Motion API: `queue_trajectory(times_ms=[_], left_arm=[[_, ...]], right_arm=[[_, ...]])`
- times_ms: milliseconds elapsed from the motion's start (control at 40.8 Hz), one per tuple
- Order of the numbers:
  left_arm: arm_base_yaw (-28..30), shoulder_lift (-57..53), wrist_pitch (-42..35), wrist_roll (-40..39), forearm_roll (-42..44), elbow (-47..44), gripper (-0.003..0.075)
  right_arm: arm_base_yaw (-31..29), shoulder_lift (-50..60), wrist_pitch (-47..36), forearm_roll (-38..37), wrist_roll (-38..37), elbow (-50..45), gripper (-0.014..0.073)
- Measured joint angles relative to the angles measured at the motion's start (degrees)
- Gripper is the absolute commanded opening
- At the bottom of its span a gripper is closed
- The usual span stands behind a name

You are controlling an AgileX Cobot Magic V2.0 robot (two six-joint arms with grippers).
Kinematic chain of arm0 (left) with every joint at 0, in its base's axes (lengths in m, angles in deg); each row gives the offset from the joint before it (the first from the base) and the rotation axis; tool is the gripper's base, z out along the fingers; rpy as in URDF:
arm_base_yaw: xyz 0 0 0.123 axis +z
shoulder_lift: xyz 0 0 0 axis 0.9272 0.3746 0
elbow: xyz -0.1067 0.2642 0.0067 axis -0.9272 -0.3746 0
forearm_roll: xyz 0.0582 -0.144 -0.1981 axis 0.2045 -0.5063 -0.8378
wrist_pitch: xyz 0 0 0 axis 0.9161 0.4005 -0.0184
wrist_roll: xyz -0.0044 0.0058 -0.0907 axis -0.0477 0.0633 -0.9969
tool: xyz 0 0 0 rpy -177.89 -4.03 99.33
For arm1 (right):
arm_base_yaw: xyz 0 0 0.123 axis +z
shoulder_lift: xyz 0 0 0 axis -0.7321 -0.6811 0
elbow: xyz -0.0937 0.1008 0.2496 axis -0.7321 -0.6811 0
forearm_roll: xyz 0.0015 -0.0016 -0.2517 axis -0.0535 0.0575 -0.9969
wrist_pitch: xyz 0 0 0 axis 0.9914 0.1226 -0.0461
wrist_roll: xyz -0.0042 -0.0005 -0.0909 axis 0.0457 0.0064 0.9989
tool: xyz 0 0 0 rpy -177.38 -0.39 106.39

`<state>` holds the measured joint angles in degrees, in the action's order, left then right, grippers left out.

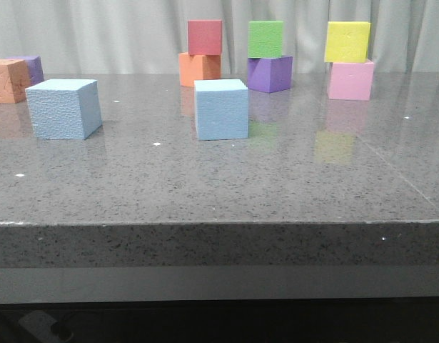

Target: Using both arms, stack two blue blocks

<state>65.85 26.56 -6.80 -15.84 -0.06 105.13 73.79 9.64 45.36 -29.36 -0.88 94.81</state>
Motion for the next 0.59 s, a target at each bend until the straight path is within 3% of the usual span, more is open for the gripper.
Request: queue_trajectory(times_ms=[196,589], left_arm=[[-1.06,4.31,0.4,5.84,-0.99,3.96,0.0563],[-15.21,21.37,4.57,6.76,-2.63,14.2,0.0563]], right_arm=[[0.0,0.0,0.0,0.0,0.11,0.0,0.0603],[0.0,0.0,0.0,0.0,0.11,0.0,0.0603]])
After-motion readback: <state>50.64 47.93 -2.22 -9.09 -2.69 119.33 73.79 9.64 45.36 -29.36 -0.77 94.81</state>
